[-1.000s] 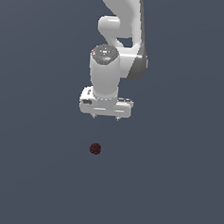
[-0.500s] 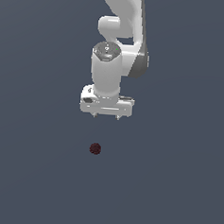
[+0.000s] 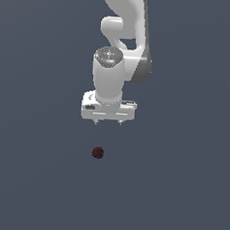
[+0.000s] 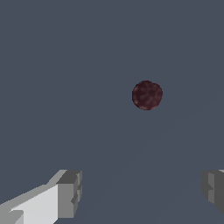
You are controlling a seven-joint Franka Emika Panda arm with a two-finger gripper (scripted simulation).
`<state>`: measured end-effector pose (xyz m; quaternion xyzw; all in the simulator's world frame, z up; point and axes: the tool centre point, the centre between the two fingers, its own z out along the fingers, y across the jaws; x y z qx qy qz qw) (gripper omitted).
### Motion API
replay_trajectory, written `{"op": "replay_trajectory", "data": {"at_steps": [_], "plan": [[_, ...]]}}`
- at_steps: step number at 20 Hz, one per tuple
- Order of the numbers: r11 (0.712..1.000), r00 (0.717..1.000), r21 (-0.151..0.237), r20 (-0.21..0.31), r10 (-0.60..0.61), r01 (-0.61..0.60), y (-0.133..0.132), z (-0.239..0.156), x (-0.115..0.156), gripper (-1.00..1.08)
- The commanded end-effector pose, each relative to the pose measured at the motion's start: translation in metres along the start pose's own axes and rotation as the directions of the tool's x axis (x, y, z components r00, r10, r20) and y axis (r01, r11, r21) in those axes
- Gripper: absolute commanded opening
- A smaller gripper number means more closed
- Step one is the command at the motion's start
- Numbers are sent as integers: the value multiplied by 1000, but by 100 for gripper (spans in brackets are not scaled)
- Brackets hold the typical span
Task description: Pick up the object and move it to a goal position.
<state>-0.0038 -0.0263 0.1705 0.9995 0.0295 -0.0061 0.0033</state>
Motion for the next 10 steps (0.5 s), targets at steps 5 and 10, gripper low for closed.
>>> {"op": "replay_trajectory", "data": {"at_steps": [5,10], "plan": [[991,991,-5,2,-135,135,4,9,10,100],[964,964,-8,4,-267,267,9,18,19,100]]}}
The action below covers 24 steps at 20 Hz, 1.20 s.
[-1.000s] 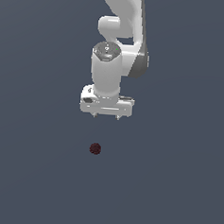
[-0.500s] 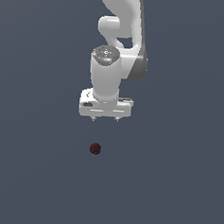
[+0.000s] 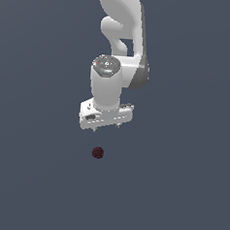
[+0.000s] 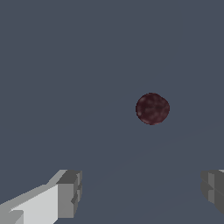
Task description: Pick up the object and move it to a goal position.
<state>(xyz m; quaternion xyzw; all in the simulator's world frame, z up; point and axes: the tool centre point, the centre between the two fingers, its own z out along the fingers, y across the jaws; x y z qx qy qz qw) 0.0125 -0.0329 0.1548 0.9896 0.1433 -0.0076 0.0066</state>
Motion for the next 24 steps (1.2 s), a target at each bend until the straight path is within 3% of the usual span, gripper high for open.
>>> {"op": "replay_trajectory", "data": {"at_steps": [1,6,12,18,24], "plan": [[998,998,-1,1,-69,69,3,5,4,100],[979,979,-3,2,-202,202,10,14,12,100],[935,935,-4,1,-355,355,17,26,20,100],[867,867,-3,-1,-498,498,25,39,29,100],[778,778,-3,-5,-628,628,33,51,36,100]]}}
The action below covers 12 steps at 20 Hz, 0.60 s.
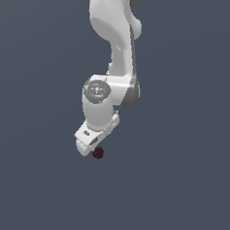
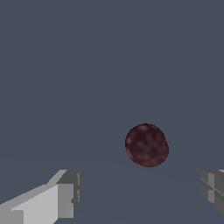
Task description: Pick up the object and move it to a goal position.
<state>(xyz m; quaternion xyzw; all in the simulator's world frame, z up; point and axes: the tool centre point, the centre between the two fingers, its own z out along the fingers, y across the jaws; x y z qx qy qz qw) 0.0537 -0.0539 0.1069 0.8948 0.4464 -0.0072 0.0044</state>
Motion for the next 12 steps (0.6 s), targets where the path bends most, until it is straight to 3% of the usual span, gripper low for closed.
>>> {"op": "replay_trajectory", "data": {"at_steps": [1,12], "plan": [[998,998,0,-2,-67,67,5,5,0,100],[958,958,-3,-13,-285,285,20,23,1,100]]}}
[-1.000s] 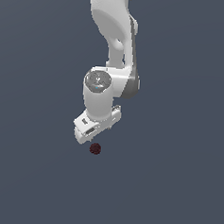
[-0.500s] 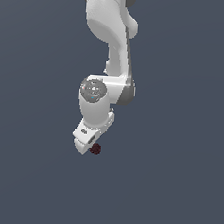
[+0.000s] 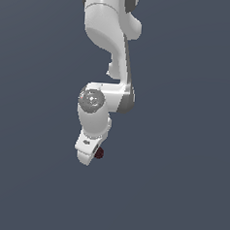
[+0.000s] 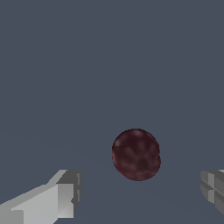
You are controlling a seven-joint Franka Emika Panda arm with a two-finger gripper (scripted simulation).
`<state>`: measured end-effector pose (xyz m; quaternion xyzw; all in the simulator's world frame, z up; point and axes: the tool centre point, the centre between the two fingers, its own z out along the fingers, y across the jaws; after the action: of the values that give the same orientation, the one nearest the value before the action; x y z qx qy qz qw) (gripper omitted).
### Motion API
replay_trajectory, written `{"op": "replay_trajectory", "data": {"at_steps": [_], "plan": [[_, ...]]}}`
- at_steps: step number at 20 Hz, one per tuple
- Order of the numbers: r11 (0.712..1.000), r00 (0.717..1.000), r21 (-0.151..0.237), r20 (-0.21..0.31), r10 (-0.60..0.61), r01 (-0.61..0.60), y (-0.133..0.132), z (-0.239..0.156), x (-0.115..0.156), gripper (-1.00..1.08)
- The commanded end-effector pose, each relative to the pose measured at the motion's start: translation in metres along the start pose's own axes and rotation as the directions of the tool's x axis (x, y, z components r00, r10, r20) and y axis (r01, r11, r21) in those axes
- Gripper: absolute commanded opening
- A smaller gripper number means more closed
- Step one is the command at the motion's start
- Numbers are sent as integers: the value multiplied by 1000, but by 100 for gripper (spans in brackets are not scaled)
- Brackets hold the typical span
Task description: Pick up the object and move it to a goal position.
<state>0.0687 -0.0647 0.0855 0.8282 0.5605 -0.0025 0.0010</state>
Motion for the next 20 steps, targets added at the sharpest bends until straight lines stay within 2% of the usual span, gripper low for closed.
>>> {"op": "replay_trajectory", "data": {"at_steps": [1,13,20], "plan": [[999,999,-1,-2,-37,37,3,3,-1,100],[996,996,-1,-5,-85,85,6,8,-2,100],[996,996,-2,-5,-88,88,5,38,-2,100]]}}
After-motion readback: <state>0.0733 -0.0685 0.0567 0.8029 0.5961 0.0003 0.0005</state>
